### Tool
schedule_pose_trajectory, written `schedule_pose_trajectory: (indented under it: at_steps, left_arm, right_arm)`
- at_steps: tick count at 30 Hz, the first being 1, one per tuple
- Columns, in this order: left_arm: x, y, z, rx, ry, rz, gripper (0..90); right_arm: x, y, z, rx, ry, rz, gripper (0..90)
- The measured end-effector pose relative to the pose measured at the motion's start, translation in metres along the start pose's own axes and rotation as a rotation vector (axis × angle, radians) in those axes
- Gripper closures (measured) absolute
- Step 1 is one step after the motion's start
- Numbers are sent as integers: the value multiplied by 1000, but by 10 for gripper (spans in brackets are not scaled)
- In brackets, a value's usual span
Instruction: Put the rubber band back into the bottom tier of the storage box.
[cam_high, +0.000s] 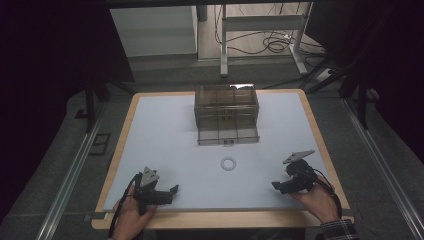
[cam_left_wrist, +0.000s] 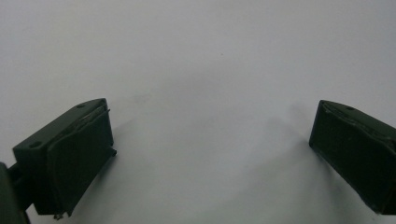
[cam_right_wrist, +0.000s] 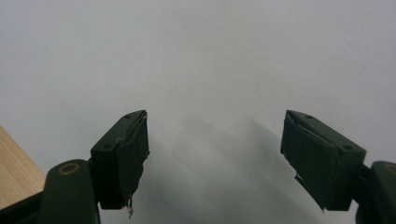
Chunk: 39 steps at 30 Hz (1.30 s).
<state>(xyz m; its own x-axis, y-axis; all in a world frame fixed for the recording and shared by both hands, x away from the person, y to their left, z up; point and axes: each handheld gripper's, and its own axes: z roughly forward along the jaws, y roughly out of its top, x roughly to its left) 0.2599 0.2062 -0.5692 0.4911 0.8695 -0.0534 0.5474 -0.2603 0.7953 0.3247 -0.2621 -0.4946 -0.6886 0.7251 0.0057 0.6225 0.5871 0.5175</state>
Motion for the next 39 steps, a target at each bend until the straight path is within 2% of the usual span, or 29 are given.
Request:
schedule_pose_trajectory:
  at_steps: [21, 31, 39]
  left_arm:
    - [0, 0, 0, 0, 0, 0, 0]
    - [0, 0, 0, 0, 0, 0, 0]
    - [0, 0, 0, 0, 0, 0, 0]
  right_arm:
    - [1, 19, 7, 31, 32, 12, 398]
    - [3, 35, 13, 33, 40, 6, 449]
    - [4, 48, 20, 42, 58, 27, 499]
